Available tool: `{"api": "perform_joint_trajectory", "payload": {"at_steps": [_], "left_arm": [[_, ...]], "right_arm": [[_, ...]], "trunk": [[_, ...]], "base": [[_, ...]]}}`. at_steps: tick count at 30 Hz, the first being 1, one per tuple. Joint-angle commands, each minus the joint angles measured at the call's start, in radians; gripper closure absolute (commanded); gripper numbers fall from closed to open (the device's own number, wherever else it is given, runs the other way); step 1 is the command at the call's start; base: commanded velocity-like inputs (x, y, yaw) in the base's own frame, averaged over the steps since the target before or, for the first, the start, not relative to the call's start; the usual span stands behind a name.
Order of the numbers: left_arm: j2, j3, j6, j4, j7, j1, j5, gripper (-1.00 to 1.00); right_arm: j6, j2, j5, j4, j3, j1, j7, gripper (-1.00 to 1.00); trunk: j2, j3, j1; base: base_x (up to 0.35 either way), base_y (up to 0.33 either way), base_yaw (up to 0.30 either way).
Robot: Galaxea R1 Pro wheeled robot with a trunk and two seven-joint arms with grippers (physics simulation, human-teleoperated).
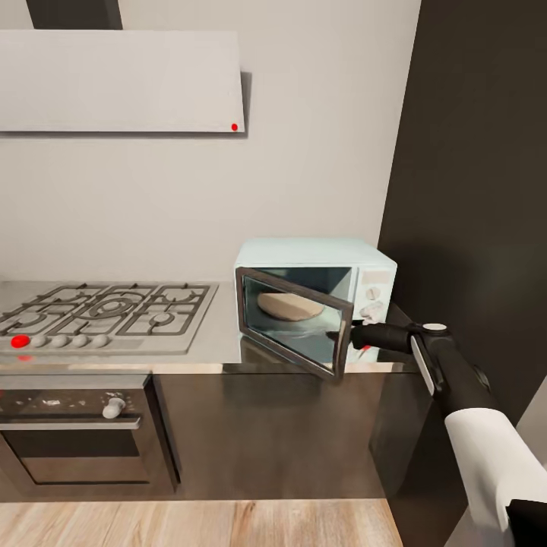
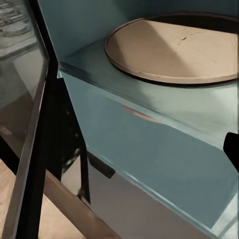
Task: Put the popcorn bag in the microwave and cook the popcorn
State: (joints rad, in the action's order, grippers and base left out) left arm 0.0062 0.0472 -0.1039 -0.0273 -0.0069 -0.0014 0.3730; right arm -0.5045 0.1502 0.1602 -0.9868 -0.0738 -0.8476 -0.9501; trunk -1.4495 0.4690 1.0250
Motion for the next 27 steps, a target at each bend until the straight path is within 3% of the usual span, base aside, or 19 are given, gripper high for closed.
{"api": "perform_joint_trajectory", "payload": {"at_steps": [1, 20, 27], "left_arm": [[0.000, 0.004, -0.002, 0.000, -0.001, 0.000, 0.001, -1.00], [0.000, 0.005, -0.003, -0.001, -0.008, 0.000, 0.000, -1.00], [0.000, 0.005, -0.003, -0.001, -0.008, 0.000, 0.000, -1.00]], "right_arm": [[-0.007, 0.000, 0.006, -0.001, -0.003, -0.001, -0.007, -1.00], [-0.010, -0.001, 0.044, -0.001, 0.000, -0.001, -0.008, -1.00], [-0.011, -0.001, 0.043, -0.001, 0.000, -0.001, -0.010, -1.00]], "trunk": [[-0.001, 0.001, 0.000], [-0.001, 0.001, 0.000], [-0.001, 0.001, 0.000]], "base": [[0.000, 0.000, 0.000], [-0.067, 0.037, 0.000], [-0.088, 0.242, 0.000]]}}
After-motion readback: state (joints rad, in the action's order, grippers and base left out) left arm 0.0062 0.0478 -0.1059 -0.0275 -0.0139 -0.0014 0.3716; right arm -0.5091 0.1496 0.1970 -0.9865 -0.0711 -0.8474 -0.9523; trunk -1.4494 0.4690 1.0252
